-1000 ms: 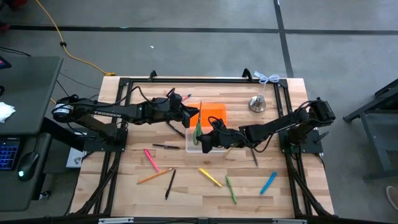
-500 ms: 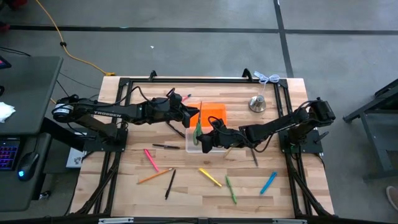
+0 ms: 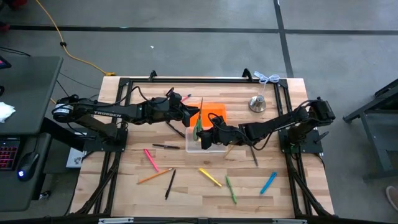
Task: Pick & place school supplies into a supply box
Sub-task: Put the green scissor into the container
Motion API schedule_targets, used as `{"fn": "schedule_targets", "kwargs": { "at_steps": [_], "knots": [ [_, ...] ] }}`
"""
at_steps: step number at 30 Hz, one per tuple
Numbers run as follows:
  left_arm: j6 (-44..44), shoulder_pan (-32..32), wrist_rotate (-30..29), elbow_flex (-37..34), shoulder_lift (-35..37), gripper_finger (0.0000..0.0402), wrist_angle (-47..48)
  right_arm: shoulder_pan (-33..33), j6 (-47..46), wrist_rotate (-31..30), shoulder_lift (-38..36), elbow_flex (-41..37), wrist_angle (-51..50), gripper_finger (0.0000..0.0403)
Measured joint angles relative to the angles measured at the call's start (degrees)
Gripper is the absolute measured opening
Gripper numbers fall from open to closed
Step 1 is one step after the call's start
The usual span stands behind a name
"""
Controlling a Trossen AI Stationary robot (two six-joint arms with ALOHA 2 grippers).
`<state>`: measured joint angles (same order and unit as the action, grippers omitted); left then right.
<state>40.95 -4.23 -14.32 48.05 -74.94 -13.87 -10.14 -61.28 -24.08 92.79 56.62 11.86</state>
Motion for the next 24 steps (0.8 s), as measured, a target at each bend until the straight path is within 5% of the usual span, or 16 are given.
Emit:
{"fn": "schedule_targets", "kwargs": {
  "at_steps": [24],
  "knots": [
    [-0.1,0.0,-2.9,0.0,0.0,0.0111,-3.2,1.3,-0.2,-0.9,0.0,0.0,-1.7,0.0053]
  ]
}}
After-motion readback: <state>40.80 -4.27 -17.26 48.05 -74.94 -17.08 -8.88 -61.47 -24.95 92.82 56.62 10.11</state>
